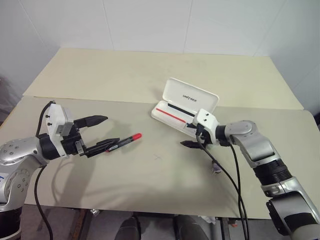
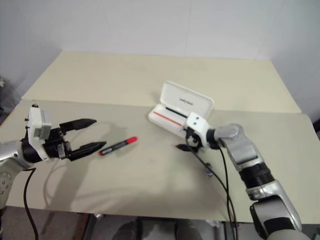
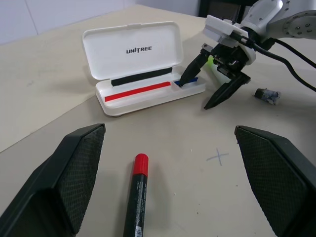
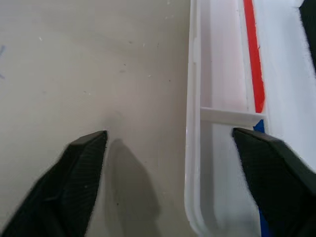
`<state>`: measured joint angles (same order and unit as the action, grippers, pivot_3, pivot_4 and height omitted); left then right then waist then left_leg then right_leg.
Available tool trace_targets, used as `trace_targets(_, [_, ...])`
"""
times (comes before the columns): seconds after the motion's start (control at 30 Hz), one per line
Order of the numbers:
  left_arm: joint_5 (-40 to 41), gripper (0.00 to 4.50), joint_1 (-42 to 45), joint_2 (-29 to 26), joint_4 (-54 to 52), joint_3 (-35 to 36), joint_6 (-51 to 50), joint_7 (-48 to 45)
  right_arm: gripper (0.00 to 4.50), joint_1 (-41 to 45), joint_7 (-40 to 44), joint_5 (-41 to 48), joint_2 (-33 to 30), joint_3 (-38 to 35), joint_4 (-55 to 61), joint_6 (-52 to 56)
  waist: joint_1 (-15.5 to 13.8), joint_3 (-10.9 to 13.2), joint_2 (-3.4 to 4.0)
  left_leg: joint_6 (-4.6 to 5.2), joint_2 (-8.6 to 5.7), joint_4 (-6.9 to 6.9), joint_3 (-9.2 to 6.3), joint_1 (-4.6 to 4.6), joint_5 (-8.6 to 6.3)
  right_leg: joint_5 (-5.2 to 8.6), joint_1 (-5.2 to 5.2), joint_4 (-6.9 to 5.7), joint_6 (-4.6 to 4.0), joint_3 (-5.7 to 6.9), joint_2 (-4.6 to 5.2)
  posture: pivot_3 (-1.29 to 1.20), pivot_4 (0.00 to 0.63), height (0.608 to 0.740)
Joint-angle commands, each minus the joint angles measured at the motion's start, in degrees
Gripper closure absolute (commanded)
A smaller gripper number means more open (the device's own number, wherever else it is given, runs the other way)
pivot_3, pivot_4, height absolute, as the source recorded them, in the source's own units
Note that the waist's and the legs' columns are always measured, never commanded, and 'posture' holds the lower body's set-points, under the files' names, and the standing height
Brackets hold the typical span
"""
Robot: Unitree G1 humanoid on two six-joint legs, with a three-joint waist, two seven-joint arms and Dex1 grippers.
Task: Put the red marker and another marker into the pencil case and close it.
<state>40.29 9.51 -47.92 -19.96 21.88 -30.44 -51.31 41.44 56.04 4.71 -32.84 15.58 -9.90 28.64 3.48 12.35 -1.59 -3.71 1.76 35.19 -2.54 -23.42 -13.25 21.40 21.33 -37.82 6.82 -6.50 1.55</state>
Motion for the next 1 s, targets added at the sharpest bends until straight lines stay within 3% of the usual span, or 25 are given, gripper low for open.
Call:
trace_targets(0.03, [0.60, 0.00, -0.37, -0.04, -2.02, 1.64, 0.70, 0.40, 1.69, 1.64, 0.49, -0.33, 0.25, -0.38, 0.08, -1.08, -0.02, 0.00, 0.00, 0.00, 0.00, 0.00, 0.00, -0.01, 0.00, 0.00, 0.01, 0.00, 0.00, 0.00, 0.00, 0.00, 0.150, 0.740])
trace_targets(0.27, [0.65, 0.00, -0.71, 0.03, -2.14, 1.77, 0.91, 0.75, 4.26, 2.18, 1.04, 0.06, 0.11, -1.71, -0.07, -2.84, 0.02, 0.00, 0.00, 0.00, 0.00, 0.00, 0.00, -0.01, 0.00, 0.00, 0.01, 0.00, 0.00, 0.00, 0.01, 0.00, 0.150, 0.740])
trace_targets(0.3, [0.64, 0.00, -0.76, 0.06, -2.16, 1.78, 0.96, 0.79, 4.47, 2.04, 1.41, 0.47, 0.00, -2.25, 0.03, -3.77, 0.06, 0.00, 0.00, 0.00, 0.00, 0.00, 0.00, -0.01, 0.00, 0.00, 0.02, 0.00, 0.00, 0.00, 0.00, 0.00, 0.150, 0.740])
trace_targets(0.53, [0.62, 0.00, -0.72, 0.24, -1.96, 1.51, 1.25, 0.85, 4.47, 0.41, 5.89, 7.45, 0.81, -7.74, 2.99, -12.13, -0.01, 0.00, 0.00, 0.00, 0.00, 0.00, 0.00, -0.03, 0.00, 0.00, 0.02, -0.01, 0.00, 0.00, 0.01, 0.00, 0.150, 0.740])
trace_targets(0.63, [0.68, 0.00, -0.64, 0.33, -1.86, 1.35, 1.35, 0.81, 4.47, -0.88, 8.58, 10.22, -0.60, -8.55, 6.93, -10.95, 0.01, 0.00, 0.00, 0.00, 0.01, 0.00, 0.00, -0.04, 0.00, 0.00, 0.02, -0.01, 0.00, 0.01, 0.00, 0.00, 0.150, 0.740])
trace_targets(1.0, [0.48, 0.00, -1.58, 1.42, -2.15, 0.98, 2.04, 0.56, 4.47, -8.85, 17.27, 4.20, -12.31, -1.09, 19.51, -11.85, -0.18, 0.00, 0.00, 0.01, 0.00, 0.04, 0.00, -0.04, 0.00, 0.00, -0.01, -0.01, 0.00, 0.03, 0.03, 0.00, 0.150, 0.740])
